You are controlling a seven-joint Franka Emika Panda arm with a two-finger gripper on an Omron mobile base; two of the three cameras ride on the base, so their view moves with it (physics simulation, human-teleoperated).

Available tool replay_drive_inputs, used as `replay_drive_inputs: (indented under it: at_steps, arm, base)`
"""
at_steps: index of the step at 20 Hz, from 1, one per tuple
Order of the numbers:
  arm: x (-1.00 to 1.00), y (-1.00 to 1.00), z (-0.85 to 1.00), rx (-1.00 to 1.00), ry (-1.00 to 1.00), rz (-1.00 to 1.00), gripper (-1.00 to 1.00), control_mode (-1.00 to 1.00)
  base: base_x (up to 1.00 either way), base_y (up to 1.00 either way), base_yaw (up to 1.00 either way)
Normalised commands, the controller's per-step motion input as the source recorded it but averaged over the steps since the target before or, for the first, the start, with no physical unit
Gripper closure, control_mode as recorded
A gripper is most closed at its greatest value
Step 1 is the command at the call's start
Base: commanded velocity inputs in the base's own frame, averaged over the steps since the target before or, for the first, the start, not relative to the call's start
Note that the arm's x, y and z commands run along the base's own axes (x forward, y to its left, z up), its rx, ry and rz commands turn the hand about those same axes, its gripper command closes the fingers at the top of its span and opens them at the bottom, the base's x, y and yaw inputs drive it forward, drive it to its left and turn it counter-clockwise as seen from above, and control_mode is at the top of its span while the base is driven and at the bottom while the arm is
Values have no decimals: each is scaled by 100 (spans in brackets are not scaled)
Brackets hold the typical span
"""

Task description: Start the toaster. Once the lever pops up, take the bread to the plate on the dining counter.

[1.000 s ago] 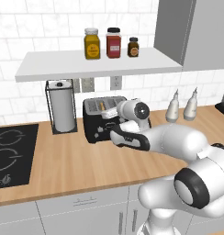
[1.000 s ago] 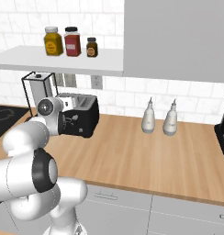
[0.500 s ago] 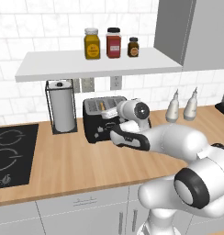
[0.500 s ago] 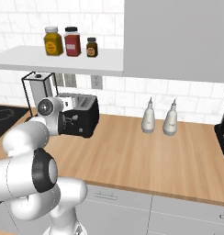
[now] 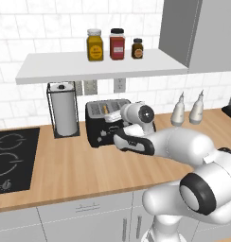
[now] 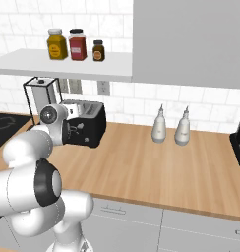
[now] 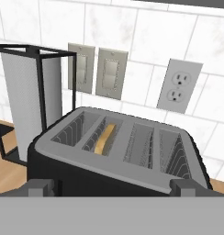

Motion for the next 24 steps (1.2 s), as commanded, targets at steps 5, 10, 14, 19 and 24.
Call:
replay_drive_inputs:
  at_steps: [5, 10, 14, 19, 24]
  arm:
    - [0, 0, 0, 0, 0, 0, -100, -100]
    - [0, 0, 0, 0, 0, 0, -100, -100]
    - [0, 0, 0, 0, 0, 0, -100, -100]
    - [0, 0, 0, 0, 0, 0, -100, -100]
    - [0, 0, 0, 0, 0, 0, -100, -100]
  base:
    - [0, 0, 0]
    - [0, 0, 0]
    - [0, 0, 0]
    - [0, 0, 0]
    - [0, 0, 0]
